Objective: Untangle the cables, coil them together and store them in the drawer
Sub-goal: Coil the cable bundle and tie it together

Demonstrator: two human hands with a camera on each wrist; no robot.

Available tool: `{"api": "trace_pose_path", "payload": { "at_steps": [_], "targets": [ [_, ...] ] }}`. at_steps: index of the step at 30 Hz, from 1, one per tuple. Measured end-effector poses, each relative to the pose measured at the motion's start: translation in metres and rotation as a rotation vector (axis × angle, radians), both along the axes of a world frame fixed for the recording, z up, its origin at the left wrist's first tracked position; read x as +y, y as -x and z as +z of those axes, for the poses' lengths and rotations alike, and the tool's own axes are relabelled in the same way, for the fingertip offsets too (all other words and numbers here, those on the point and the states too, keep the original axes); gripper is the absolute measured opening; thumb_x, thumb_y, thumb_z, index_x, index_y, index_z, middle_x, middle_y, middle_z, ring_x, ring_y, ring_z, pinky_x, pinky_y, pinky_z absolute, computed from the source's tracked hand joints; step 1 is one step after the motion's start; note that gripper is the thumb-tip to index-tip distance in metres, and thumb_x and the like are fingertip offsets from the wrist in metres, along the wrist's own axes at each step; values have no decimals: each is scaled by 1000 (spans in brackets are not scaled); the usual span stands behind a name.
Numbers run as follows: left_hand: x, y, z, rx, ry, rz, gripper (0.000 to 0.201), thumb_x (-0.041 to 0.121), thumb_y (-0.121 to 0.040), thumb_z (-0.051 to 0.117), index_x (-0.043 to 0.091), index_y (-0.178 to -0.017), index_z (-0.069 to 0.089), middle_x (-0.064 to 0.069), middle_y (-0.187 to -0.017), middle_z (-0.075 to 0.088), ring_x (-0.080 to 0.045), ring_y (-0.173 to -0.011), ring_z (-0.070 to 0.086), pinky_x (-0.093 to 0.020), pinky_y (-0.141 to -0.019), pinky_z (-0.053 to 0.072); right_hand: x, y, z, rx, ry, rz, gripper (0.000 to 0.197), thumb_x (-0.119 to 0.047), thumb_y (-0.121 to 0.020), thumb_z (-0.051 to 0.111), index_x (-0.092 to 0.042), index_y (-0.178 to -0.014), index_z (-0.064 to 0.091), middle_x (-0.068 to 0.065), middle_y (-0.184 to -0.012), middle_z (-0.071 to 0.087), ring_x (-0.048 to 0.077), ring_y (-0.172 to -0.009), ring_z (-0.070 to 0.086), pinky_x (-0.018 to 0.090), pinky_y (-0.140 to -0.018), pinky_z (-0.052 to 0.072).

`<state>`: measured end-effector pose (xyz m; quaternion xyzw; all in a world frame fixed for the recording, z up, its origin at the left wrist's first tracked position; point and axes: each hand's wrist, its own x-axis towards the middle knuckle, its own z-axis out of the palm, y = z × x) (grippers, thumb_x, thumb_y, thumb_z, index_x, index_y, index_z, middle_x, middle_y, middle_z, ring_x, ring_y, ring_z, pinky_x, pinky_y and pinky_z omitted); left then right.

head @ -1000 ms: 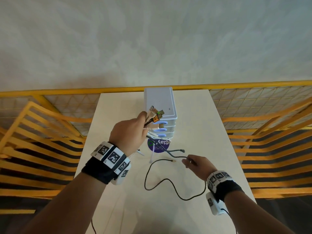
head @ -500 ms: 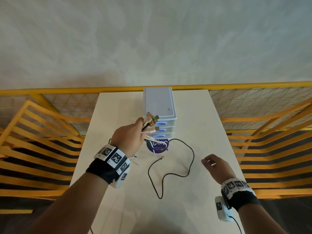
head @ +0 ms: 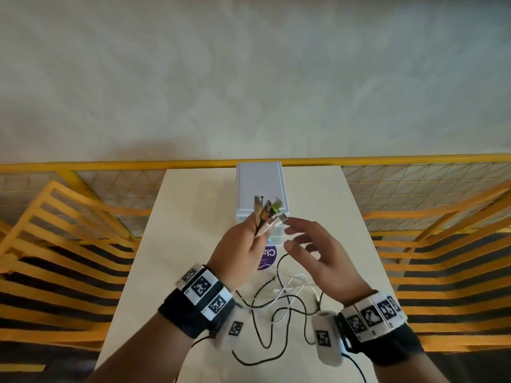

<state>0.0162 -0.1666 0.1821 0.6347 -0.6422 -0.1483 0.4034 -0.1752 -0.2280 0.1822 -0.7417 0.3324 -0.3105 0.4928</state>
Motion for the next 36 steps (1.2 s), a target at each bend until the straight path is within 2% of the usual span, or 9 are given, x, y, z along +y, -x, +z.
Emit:
{"api": "trace_pose_path", "payload": {
  "at_steps": [3, 8, 12, 15, 21, 27, 29, 34, 36],
  "targets": [
    [1, 8, 26, 442, -60, 12, 48, 42, -108, 39, 31, -61, 44, 7, -50, 37, -12, -47, 38, -26, -52, 34, 5, -14, 18, -10, -61, 181, 77, -45, -84, 75, -31, -151, 40, -11, -131, 66, 11, -123, 62, 28, -99, 51],
    [1, -3, 50, 749, -117, 38, 44, 29, -97, 59, 26, -58, 41, 10, -52, 29, -8, -46, 30, -23, -49, 28, 14, -61, 34, -25, -264, 374, 61, -16, -89, 72, -15, -143, 43, 0, -109, 71, 23, -111, 69, 43, -97, 55],
    [8, -25, 57, 606, -90, -25, 16, 2, -103, 48, 5, -88, 54, 5, -52, 41, -16, -47, 37, -18, -53, 35, 7, -63, 44, -46, -175, 248, 85, -58, -84, 72, -25, -154, 37, -5, -135, 66, 14, -130, 60, 45, -109, 48],
    [14, -20, 55, 456, -62, -114, 31, 7, -107, 43, 2, -137, 50, -7, -83, 60, -29, -83, 47, -31, -56, 38, 7, -69, 54, -47, -152, 292, 53, -57, -96, 57, -19, -133, 56, -1, -128, 68, 0, -119, 63, 23, -100, 51],
    [22, -6, 45, 353, -51, -72, 31, -2, -101, 47, 27, -99, 60, 21, -70, 65, 4, -66, 61, -12, -61, 41, 15, -83, 58, -17, 30, 178, 34, -32, -104, 51, -7, -123, 63, 11, -118, 68, 9, -106, 66, 17, -90, 52],
    [31, -1, 57, 480, -242, -15, 46, 26, -99, 46, 33, -53, 50, 7, -44, 41, -8, -42, 39, -26, -49, 31, 14, -78, 73, 16, -56, 393, 68, -59, -96, 51, 2, -126, 51, 25, -99, 67, 36, -83, 72, 56, -80, 60],
    [29, -5, 56, 470, -258, -1, 47, 30, -99, 44, 29, -52, 43, 8, -45, 37, -11, -44, 35, -29, -52, 28, 9, -72, 77, -30, -94, 434, 58, -53, -95, 57, -7, -130, 51, 21, -102, 71, 37, -91, 74, 50, -84, 60],
    [28, -6, 48, 215, -264, -105, 20, 23, -98, 53, 22, -81, 62, 5, -73, 65, -13, -67, 61, -37, -69, 55, 2, -55, 109, 68, 611, 256, 102, -42, -76, 86, -27, -157, 27, -9, -154, 44, 7, -145, 39, 34, -118, 36],
    [31, -1, 48, 248, -277, -93, 32, 10, -96, 61, 38, -82, 56, 13, -73, 61, 4, -65, 60, -15, -66, 52, 4, -58, 123, 314, 911, 274, 88, -55, -78, 74, -30, -154, 37, -8, -146, 54, 12, -138, 48, 40, -115, 37]
  ]
}}
